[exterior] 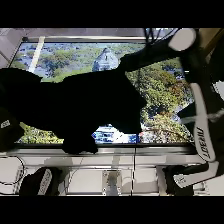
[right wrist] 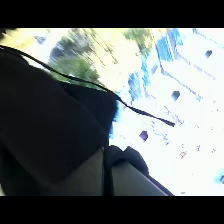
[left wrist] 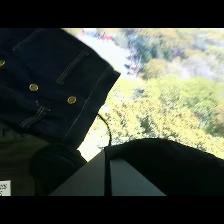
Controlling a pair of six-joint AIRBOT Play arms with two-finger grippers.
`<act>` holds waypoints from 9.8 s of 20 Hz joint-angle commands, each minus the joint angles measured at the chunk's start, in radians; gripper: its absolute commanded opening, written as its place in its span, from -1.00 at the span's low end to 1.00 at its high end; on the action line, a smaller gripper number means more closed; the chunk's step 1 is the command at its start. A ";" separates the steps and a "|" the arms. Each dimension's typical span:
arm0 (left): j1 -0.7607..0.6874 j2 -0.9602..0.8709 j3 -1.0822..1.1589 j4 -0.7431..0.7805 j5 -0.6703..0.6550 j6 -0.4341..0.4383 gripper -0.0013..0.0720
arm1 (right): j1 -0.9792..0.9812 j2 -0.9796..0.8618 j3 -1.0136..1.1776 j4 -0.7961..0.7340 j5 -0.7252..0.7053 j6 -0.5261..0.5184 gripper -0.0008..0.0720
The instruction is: Fold the clothes and pants, and hang the long-sleeved shirts on hangers.
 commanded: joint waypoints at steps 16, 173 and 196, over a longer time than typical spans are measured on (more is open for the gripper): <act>0.000 -0.213 0.001 0.115 0.099 -0.050 -0.94 | -0.431 -0.081 -0.279 -0.161 0.204 -0.036 0.42; 0.248 -0.193 -0.243 -0.006 0.080 -0.020 -0.94 | 0.063 0.040 -1.053 0.686 -0.359 -0.311 -0.95; 0.248 -0.191 -0.056 -0.064 -0.109 0.060 -0.94 | -0.554 0.475 -0.534 -0.250 0.337 0.003 -0.95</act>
